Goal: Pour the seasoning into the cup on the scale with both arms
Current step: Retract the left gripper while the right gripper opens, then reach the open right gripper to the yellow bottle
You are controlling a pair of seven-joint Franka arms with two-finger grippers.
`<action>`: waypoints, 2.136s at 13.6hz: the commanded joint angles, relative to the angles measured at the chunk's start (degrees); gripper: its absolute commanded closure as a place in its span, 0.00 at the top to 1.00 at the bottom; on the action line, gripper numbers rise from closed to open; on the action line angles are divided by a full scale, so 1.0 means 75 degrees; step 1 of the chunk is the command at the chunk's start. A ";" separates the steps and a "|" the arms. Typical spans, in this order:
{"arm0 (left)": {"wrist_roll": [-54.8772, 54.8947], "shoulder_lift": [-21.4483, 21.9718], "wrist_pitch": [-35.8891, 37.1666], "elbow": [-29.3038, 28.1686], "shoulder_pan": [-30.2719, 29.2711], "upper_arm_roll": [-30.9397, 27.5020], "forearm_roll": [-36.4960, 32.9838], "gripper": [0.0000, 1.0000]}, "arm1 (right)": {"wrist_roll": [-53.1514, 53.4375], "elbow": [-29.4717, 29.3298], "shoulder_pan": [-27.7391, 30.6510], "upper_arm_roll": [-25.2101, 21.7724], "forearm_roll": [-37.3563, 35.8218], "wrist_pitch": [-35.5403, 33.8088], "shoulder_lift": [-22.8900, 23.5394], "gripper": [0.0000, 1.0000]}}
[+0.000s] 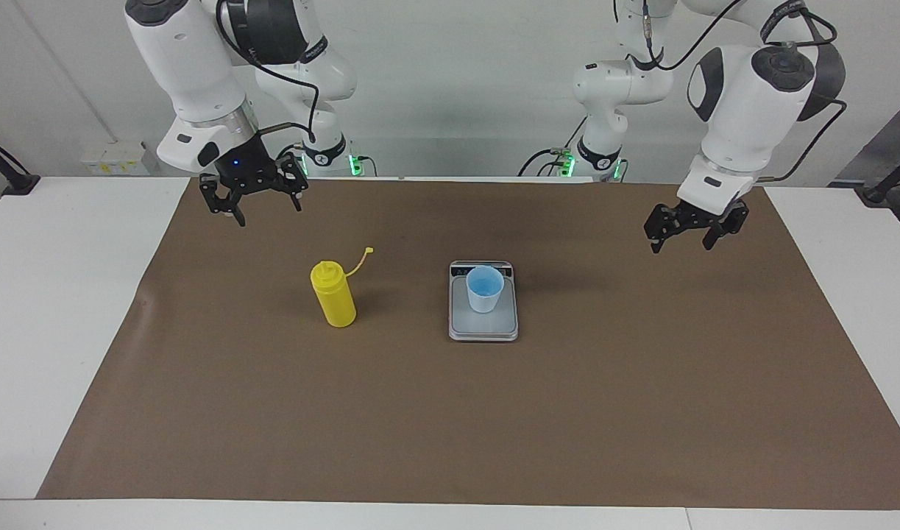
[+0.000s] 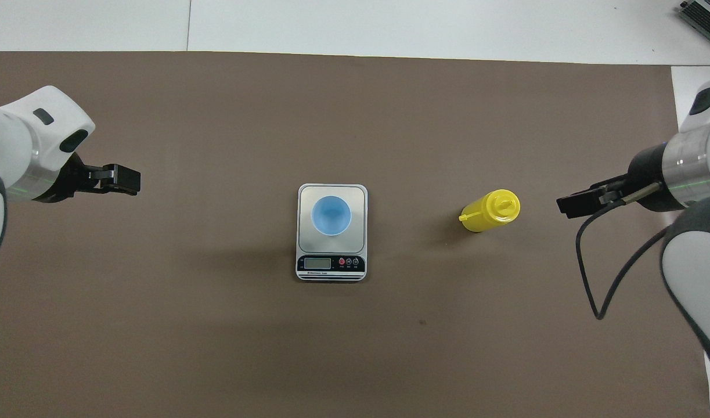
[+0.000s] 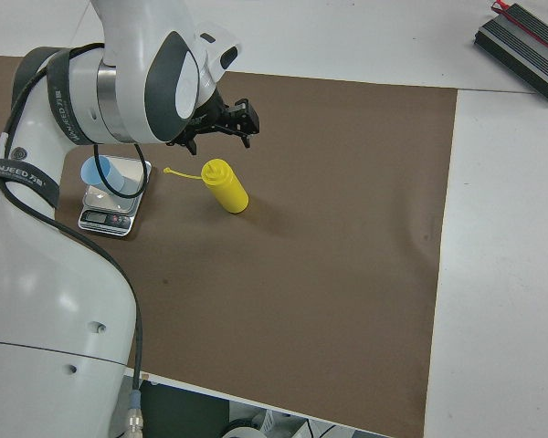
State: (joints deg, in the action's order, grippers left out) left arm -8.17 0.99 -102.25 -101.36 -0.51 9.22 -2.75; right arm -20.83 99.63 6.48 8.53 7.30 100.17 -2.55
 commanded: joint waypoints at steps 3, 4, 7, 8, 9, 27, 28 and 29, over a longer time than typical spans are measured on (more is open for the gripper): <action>0.1040 0.0009 0.0695 0.0565 -0.0751 0.0059 0.0437 1.00 | -0.3156 0.1151 0.1080 0.0000 0.1496 0.0962 -0.0164 1.00; 0.1077 0.0009 0.0672 0.0600 -0.0787 0.0048 0.0472 1.00 | -0.3871 0.1350 0.1233 0.0000 0.1847 0.1185 -0.0152 1.00; 0.1089 0.0137 0.0742 0.0531 -0.0787 -0.0011 0.0496 1.00 | -0.6273 0.2124 0.1772 0.0000 0.3311 0.1783 0.0058 1.00; 0.1089 0.0184 0.0742 0.0426 -0.0764 0.0001 0.0496 1.00 | -0.7023 0.2254 0.1912 0.0000 0.3745 0.1808 0.0245 1.00; 0.1089 0.0185 0.0731 0.0424 -0.0764 0.0001 0.0496 1.00 | -0.7796 0.2406 0.2030 -0.0012 0.4120 0.1843 0.0386 1.00; 0.1230 0.0114 0.1375 0.1011 -0.0822 0.0071 0.0519 1.00 | -1.1952 0.4435 0.0872 0.0000 0.8388 0.3893 0.1230 1.00; 0.1207 0.0149 0.1340 0.0976 -0.0834 0.0060 0.0647 1.00 | -1.1999 0.4435 0.0639 0.0000 0.8575 0.4056 0.1277 1.00; 0.1206 0.0150 0.1317 0.0964 -0.0834 0.0036 0.0787 1.00 | -1.2127 0.4435 0.0567 0.0000 0.8705 0.4174 0.1359 1.00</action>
State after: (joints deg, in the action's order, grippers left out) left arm 0.02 1.22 -92.64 -93.27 -5.98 9.39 1.09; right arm -109.06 132.43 12.05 8.38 69.60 129.37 6.73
